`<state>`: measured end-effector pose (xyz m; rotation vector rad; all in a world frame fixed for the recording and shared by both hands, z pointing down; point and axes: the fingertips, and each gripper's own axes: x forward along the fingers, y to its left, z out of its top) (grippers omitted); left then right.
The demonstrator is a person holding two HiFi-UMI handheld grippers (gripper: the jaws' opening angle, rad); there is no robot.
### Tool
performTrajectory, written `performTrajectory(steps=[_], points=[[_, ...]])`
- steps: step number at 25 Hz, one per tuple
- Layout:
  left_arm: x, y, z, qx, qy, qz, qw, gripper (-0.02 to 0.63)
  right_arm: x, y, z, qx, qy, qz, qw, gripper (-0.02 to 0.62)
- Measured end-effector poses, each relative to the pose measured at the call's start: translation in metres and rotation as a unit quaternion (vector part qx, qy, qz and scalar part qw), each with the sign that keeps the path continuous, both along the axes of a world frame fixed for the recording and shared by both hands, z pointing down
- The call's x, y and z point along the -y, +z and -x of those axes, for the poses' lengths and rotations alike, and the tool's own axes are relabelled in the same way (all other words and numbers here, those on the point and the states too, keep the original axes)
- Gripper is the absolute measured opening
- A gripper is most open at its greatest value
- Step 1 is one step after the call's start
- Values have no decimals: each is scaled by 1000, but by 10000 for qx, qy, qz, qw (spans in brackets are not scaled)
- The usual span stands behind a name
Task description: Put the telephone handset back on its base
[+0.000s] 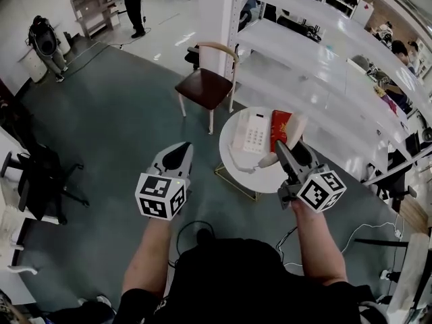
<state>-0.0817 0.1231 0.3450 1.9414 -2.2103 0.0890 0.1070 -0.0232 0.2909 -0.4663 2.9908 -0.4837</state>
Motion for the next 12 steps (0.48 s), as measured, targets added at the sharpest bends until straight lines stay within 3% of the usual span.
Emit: performTrajectory(steps=[12], points=[[40,32,52,-186,433,417,9980,9,24,35,55,-170,249,363,9989,218]])
